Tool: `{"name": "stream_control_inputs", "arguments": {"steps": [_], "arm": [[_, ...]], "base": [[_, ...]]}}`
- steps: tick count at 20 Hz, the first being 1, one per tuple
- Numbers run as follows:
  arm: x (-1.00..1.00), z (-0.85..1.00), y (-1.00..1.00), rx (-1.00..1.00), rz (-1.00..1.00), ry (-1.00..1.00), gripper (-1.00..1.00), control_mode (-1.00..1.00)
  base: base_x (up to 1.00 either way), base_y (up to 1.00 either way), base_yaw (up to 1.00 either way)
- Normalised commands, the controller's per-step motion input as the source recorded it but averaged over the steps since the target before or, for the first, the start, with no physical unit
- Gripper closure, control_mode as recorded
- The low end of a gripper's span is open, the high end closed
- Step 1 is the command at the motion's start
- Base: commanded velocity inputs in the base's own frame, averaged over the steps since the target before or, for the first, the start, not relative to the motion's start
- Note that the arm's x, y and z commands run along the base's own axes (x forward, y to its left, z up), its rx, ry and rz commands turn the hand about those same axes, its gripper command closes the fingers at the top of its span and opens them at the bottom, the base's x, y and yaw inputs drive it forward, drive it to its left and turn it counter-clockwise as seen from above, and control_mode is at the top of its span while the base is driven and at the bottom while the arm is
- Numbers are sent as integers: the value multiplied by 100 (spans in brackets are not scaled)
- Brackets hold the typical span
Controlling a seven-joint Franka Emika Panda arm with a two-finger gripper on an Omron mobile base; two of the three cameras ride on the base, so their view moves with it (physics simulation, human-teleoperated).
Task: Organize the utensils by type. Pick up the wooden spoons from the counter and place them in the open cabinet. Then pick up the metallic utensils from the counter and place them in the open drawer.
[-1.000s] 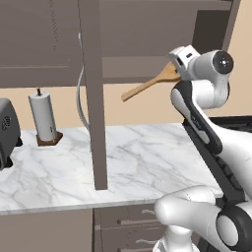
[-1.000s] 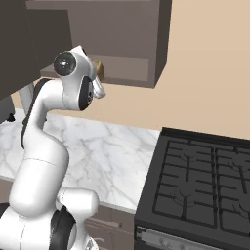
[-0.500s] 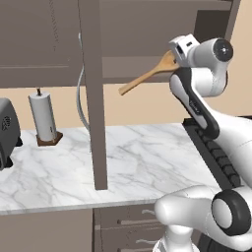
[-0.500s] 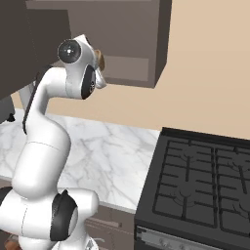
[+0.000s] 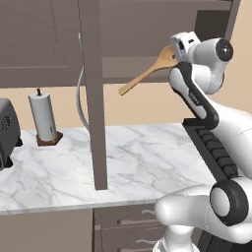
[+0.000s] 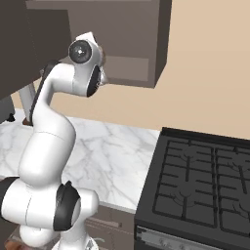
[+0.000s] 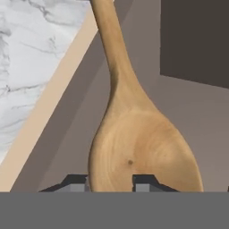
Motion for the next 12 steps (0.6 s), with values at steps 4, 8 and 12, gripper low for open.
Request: {"name": "stream_control_inputs", "arguments": {"steps": [4,8,12], "arm": [[-7,22,0,25,0,0,100,-100],[-14,21,0,26,0,0,100,-100],[3,0,0,5,0,5,100,-100]], "base": [[0,0,0],[0,0,0],[0,0,0]]}}
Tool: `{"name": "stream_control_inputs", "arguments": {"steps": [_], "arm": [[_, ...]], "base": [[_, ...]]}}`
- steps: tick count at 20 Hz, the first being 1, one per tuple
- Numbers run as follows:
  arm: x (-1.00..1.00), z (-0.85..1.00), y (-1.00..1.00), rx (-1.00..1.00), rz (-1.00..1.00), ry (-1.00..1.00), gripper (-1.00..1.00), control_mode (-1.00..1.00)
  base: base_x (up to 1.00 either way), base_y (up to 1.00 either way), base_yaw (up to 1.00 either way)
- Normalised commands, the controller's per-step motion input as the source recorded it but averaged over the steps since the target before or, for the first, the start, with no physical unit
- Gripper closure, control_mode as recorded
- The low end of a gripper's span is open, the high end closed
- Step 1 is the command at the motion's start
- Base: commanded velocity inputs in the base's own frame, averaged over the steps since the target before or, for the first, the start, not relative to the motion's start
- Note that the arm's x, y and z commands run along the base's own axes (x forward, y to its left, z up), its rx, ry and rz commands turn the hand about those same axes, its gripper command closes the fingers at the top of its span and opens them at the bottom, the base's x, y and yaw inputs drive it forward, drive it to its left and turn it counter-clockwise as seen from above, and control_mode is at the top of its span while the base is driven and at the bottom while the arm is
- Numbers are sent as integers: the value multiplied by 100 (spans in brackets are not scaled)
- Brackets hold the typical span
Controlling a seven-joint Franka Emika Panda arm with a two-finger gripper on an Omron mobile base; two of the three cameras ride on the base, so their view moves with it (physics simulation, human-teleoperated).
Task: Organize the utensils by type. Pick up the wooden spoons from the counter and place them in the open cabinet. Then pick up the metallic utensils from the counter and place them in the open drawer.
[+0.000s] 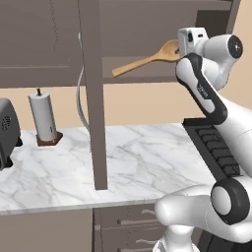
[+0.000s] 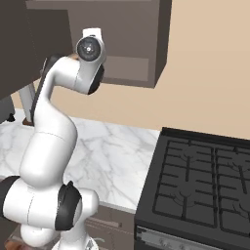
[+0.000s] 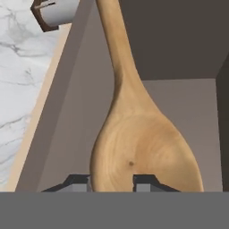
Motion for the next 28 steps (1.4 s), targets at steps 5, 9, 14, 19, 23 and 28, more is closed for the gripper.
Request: {"name": "stream_control_inputs", "arguments": {"steps": [5,9,14,19,23,28], "arm": [[34,-6,0,0,-3,12,100,-100],[48,0,0,0,-2,6,100,-100],[37,-5,0,1,0,1,100,-100],[31,-11,0,1,0,-3,100,-100],[37,-11,0,0,0,-1,100,-100],[36,-12,0,0,0,-4,100,-100]], "base": [[0,0,0],[0,0,0],[0,0,0],[0,0,0],[0,0,0],[0,0,0]]}}
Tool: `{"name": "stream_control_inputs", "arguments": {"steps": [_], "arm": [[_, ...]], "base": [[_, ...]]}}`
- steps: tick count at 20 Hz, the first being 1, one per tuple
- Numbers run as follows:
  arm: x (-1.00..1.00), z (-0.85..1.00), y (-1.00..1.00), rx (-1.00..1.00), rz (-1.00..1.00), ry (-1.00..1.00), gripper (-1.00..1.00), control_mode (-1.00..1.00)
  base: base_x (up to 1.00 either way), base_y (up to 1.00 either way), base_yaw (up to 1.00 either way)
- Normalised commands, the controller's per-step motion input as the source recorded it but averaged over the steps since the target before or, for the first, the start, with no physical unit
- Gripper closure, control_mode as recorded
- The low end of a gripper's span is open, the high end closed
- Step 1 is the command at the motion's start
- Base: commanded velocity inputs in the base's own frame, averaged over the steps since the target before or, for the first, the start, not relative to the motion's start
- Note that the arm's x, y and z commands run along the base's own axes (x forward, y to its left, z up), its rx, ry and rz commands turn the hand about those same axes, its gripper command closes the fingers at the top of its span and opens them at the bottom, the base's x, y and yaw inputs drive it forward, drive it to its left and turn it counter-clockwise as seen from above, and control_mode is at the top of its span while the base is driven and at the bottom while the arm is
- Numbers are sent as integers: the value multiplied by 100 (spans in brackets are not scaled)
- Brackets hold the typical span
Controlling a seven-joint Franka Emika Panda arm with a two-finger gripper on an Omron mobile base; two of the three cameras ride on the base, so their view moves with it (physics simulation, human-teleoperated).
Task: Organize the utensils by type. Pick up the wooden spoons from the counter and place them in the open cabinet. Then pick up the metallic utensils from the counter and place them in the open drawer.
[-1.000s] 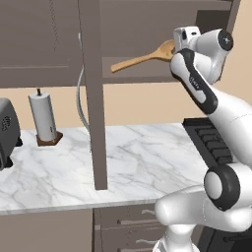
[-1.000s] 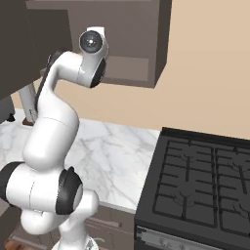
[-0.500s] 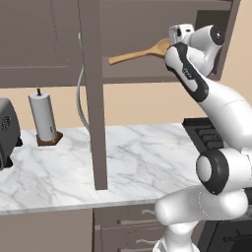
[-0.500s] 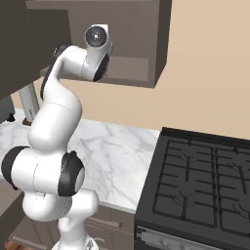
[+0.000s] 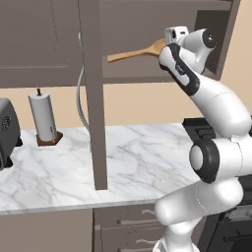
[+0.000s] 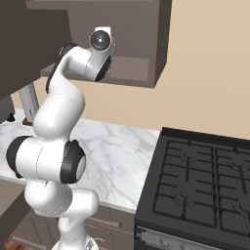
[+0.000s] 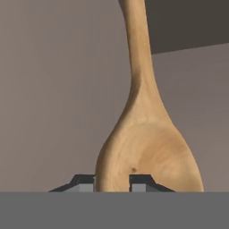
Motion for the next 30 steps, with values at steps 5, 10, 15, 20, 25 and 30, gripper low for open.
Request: {"name": "stream_control_inputs", "arguments": {"steps": [5,10,15,20,25,30], "arm": [[42,-6,0,0,0,0,100,-100],[28,-14,0,0,0,0,100,-100],[34,-15,0,0,1,0,100,-100],[32,-24,1,0,0,0,-100,-100],[5,-25,0,0,3,0,-100,-100],[-12,-30,0,0,7,0,-100,-100]], "base": [[0,0,0],[0,0,0],[0,0,0],[0,0,0],[0,0,0],[0,0,0]]}}
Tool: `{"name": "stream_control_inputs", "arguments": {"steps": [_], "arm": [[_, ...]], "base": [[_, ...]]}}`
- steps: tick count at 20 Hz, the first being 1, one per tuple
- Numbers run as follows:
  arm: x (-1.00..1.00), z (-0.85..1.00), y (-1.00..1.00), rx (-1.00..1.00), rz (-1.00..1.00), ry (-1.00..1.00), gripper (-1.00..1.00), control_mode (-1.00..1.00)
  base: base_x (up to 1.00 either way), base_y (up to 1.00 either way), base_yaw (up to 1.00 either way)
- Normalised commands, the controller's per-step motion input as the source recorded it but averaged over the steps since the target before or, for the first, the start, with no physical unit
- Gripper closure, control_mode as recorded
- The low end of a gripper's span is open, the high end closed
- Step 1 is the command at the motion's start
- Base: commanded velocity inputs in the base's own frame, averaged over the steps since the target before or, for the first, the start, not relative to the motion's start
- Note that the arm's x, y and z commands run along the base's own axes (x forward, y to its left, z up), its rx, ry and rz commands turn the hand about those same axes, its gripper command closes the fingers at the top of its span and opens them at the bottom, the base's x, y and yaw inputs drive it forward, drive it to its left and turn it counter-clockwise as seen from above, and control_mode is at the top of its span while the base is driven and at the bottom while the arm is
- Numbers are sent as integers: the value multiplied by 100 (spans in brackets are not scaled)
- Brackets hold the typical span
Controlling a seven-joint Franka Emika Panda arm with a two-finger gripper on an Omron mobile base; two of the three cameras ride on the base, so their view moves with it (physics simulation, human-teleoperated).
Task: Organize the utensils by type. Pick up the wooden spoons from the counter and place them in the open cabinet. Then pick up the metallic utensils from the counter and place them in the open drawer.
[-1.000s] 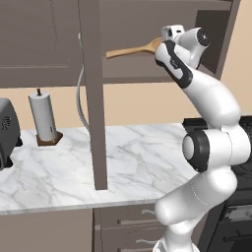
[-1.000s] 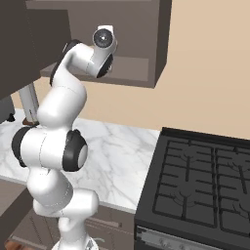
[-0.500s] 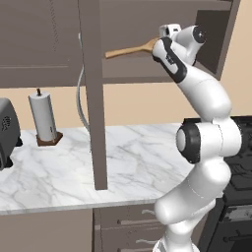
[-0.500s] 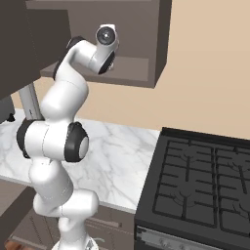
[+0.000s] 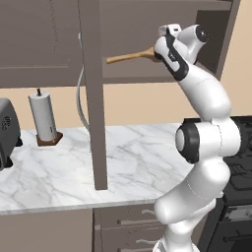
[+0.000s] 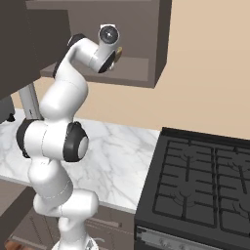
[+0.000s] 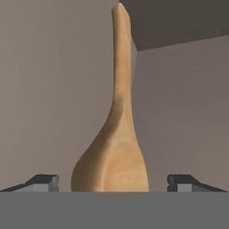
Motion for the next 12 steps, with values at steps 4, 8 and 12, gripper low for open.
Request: {"name": "stream_control_inputs", "arguments": {"steps": [4,8,12], "arm": [[-40,-23,-3,0,8,0,-100,-100],[-49,-20,-3,-1,5,0,-100,-100],[-32,-11,-3,-1,2,0,-100,-100]], "base": [[0,0,0],[0,0,0],[0,0,0]]}}
